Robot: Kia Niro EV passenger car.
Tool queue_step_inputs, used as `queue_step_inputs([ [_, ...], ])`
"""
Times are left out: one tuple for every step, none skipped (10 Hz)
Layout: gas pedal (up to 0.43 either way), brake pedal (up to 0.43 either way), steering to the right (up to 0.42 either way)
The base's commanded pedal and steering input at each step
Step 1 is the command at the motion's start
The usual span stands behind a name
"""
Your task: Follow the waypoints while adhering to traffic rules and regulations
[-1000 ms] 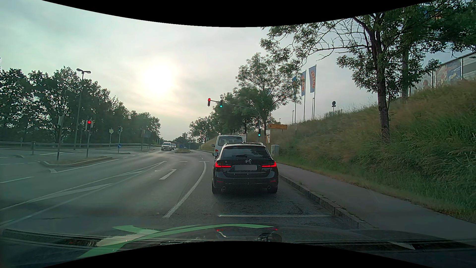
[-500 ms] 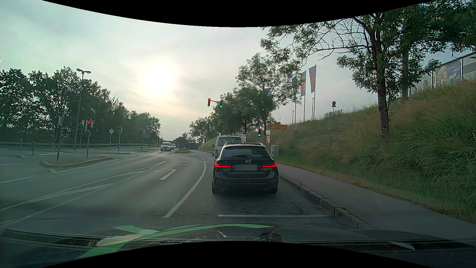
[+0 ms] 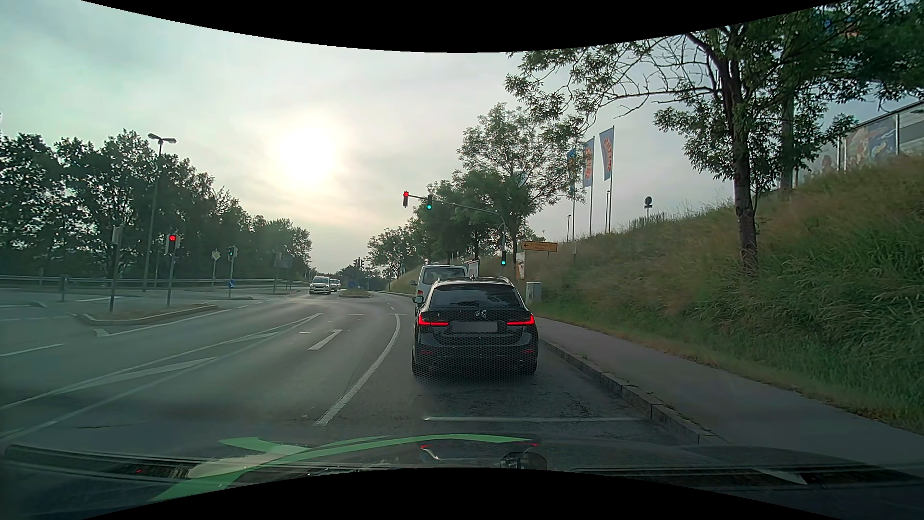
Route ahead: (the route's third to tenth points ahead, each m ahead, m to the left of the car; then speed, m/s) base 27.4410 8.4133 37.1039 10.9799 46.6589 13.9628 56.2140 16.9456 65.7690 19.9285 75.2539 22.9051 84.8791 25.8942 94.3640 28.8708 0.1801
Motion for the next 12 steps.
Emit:
queue_step_inputs([
  [0.067,0.000,-0.020],
  [0.098,0.000,-0.021],
  [0.110,0.000,-0.023],
  [0.118,0.000,-0.025],
  [0.150,0.000,-0.026],
  [0.177,0.000,-0.028],
  [0.189,0.000,-0.028],
  [0.189,0.000,-0.028],
  [0.189,0.000,-0.030],
  [0.209,0.000,-0.033],
  [0.240,0.000,-0.036],
  [0.280,0.000,-0.038],
])
